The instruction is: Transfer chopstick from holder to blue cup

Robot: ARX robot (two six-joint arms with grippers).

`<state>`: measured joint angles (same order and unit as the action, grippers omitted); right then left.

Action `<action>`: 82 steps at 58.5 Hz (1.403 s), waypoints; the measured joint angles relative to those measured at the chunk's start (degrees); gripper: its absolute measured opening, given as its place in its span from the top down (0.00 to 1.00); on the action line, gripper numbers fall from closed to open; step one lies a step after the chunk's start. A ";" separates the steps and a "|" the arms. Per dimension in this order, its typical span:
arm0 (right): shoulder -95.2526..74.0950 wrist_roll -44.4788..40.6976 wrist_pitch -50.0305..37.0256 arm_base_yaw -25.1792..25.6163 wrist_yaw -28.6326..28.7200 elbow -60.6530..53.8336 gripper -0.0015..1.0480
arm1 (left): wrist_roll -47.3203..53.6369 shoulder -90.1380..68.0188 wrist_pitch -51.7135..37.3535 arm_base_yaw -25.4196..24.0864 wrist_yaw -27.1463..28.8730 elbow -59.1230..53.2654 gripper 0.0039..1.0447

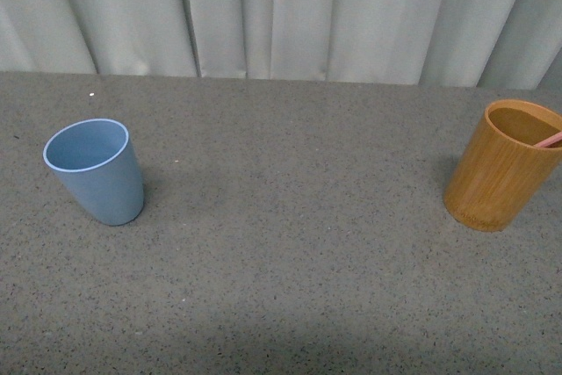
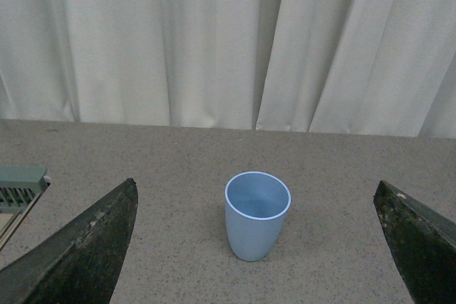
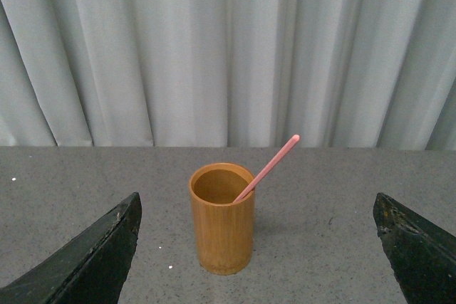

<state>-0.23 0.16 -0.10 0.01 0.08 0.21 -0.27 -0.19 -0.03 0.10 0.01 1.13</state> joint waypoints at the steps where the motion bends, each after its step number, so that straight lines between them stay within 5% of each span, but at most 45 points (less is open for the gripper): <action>1: 0.00 0.00 0.00 0.00 0.00 0.00 0.09 | 0.00 0.00 0.00 0.00 0.00 0.00 0.06; 82: 0.00 0.00 0.00 0.00 0.00 0.00 0.09 | 0.00 0.00 0.00 0.00 0.00 0.00 0.06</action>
<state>-0.23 0.16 -0.10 0.01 0.08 0.21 -0.27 -0.19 -0.03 0.10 0.01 1.13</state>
